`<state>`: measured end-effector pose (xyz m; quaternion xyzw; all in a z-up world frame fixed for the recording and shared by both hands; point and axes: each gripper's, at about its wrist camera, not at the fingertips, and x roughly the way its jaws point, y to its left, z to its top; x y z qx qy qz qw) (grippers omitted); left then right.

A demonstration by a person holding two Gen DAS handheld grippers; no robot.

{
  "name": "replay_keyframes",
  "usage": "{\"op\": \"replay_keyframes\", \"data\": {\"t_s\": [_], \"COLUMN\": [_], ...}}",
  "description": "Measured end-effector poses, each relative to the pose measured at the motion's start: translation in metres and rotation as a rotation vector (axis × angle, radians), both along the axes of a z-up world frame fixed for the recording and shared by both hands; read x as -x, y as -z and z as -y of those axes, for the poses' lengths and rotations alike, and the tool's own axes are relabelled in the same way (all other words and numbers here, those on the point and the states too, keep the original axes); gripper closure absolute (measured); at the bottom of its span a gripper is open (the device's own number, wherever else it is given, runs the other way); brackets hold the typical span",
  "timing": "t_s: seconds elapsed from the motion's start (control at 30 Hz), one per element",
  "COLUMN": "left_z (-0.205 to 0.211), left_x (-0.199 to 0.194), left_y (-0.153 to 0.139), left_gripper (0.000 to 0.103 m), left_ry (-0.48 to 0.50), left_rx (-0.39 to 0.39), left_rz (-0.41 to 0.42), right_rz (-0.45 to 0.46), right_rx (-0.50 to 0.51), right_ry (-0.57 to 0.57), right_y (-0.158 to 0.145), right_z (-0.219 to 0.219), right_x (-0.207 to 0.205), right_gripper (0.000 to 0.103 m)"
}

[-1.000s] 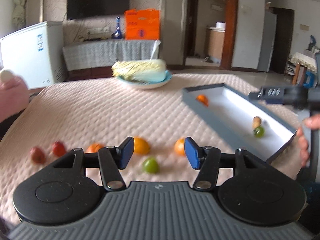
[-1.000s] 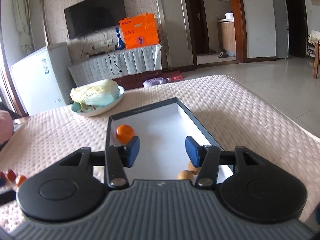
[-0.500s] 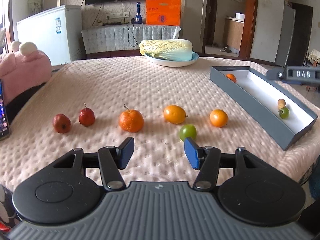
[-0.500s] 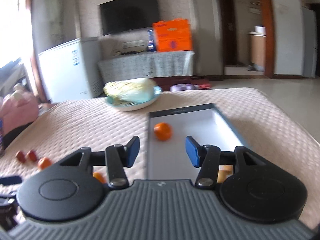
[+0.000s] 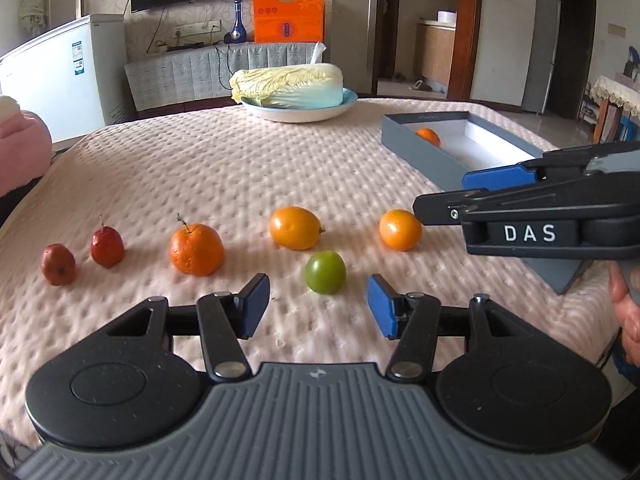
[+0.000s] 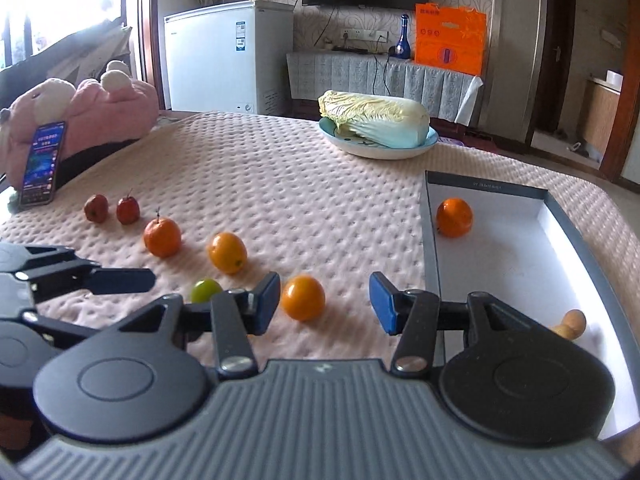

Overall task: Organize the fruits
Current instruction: 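Grasp the green lime with the left tool while the right tool grasps an orange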

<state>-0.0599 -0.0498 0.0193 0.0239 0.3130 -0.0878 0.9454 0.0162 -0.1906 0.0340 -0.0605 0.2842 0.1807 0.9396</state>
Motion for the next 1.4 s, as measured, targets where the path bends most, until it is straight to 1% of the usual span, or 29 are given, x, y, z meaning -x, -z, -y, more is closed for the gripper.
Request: {"op": "replay_keyframes", "data": {"t_s": [0.17,0.27,0.33,0.4,0.47,0.53,0.6,0.77,0.87,1.0,1.13,1.23,1.4], "left_z": [0.003,0.008,0.011,0.011,0.009,0.007,0.003,-0.006,-0.010,-0.013,-0.016,-0.018,-0.017], "left_x": [-0.014,-0.021,-0.023,-0.026,-0.025,-0.024,-0.023,-0.019,-0.017,-0.015,-0.013,-0.011,-0.009], "left_y": [0.003,0.008,0.010,0.012,0.012,0.012,0.012,0.009,0.005,0.003,0.001,0.000,-0.001], "left_gripper": [0.048,0.059,0.069,0.074,0.074,0.075,0.075,0.075,0.075,0.075,0.075,0.075,0.075], "left_ry": [-0.005,0.003,0.007,0.005,0.005,0.003,-0.001,-0.014,-0.020,-0.028,-0.045,-0.055,-0.057], "left_rx": [0.032,0.029,0.017,0.013,0.023,0.024,0.025,0.030,0.040,0.034,0.032,0.029,0.024], "left_rz": [-0.015,-0.027,-0.027,-0.032,-0.032,-0.029,-0.031,-0.026,-0.015,-0.011,-0.008,-0.005,0.001], "right_rz": [-0.034,-0.054,-0.063,-0.070,-0.079,-0.091,-0.106,-0.125,-0.126,-0.086,-0.040,-0.008,0.015], "right_rx": [0.000,0.007,0.007,0.007,0.011,0.019,0.031,0.038,0.017,-0.060,-0.113,-0.121,-0.135], "right_ry": [0.006,0.010,0.012,0.010,0.008,0.006,0.010,0.020,0.012,-0.033,-0.079,-0.093,-0.089], "right_y": [0.009,0.014,0.017,0.019,0.022,0.026,0.028,0.030,0.026,0.007,-0.011,-0.023,-0.034], "right_z": [-0.004,-0.008,-0.011,-0.015,-0.020,-0.025,-0.029,-0.030,-0.028,-0.022,-0.015,-0.010,0.003], "right_x": [-0.005,-0.011,-0.015,-0.017,-0.021,-0.024,-0.028,-0.031,-0.027,-0.013,0.005,0.016,0.027], "right_gripper": [0.051,0.051,0.051,0.051,0.051,0.056,0.069,0.070,0.070,0.070,0.070,0.070,0.070]}}
